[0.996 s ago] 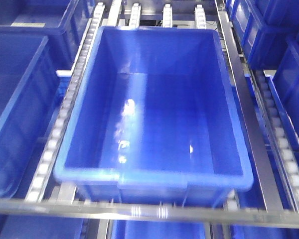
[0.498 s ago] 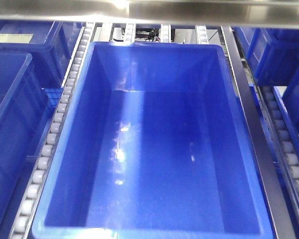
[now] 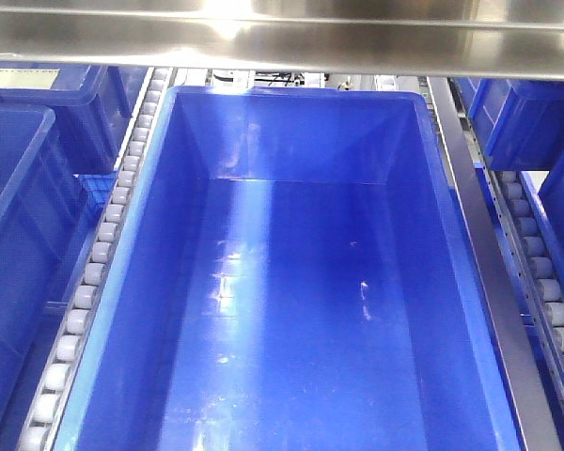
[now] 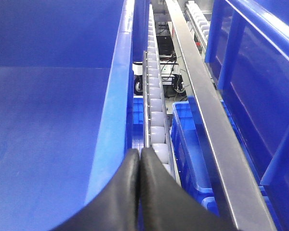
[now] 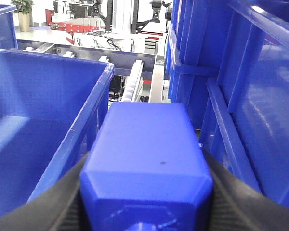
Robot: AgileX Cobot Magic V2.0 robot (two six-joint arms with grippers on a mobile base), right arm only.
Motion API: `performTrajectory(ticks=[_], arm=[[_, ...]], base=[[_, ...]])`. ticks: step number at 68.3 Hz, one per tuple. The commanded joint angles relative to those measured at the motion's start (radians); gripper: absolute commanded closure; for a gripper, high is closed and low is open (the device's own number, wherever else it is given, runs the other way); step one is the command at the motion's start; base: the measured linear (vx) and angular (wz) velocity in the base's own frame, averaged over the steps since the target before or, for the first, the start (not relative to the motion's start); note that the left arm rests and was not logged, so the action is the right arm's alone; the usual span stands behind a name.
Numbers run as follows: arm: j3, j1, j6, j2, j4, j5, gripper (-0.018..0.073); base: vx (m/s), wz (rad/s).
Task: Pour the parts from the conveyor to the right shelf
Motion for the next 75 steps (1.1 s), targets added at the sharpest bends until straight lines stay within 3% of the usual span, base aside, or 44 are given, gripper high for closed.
performTrajectory(ticks=[1,75], arm=[[-0.028,-0.006,-0.008,0.012,0.006,-0.081,0.0565],[-0.024,0.009,-0.007,0.012,0.013,-0.085,0.0565]], base=[[0.0,0.0],[0.0,0.0]])
